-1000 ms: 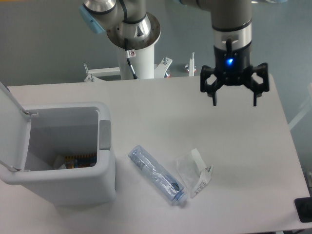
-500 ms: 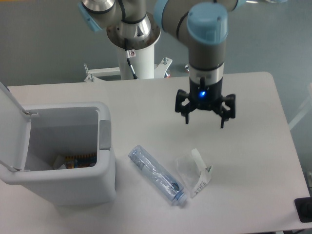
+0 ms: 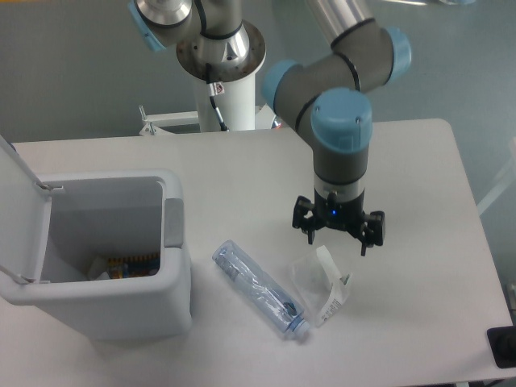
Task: Place the trash in the trash can
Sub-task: 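Lower the open gripper onto the clear plastic bag, then close the gripper on the plastic bag and lift it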
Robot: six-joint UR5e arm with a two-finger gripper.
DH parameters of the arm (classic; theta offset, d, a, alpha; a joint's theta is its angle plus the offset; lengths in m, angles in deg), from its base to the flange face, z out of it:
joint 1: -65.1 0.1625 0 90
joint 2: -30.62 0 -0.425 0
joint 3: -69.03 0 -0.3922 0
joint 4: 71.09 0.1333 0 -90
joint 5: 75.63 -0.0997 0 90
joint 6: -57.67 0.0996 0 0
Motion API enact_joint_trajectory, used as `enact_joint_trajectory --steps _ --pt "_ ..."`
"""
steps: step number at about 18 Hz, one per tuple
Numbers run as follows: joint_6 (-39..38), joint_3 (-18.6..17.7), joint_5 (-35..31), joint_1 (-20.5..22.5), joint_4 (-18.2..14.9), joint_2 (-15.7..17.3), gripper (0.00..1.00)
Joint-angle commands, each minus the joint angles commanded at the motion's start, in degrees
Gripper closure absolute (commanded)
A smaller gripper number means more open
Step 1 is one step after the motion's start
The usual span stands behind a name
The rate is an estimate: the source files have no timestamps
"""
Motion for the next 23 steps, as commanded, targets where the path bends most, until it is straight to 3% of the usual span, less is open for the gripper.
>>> enact_joint_trajectory --steps 3,11,12,13,18,20,23 --pt "-2.7 -1.5 -3.2 -0.1 0.8 -1.5 0.0" --pt "-3.1 -4.9 -3.3 -0.7 1.7 -2.9 0.0" --pt "-3.3 -4.7 -3.4 -0.7 1.8 -3.1 0.05" --pt "-3.3 -4.8 -3.7 -0.7 1.7 -3.0 0.3" --pt "-3.6 -4.7 -5.4 -1.1 1.9 -3.0 0.87" --pt "-3.5 -4.7 -5.5 -1.1 1.9 -2.7 0.99" --pt "-3.3 -3.6 -5.5 -1.1 1.9 -2.6 1.0"
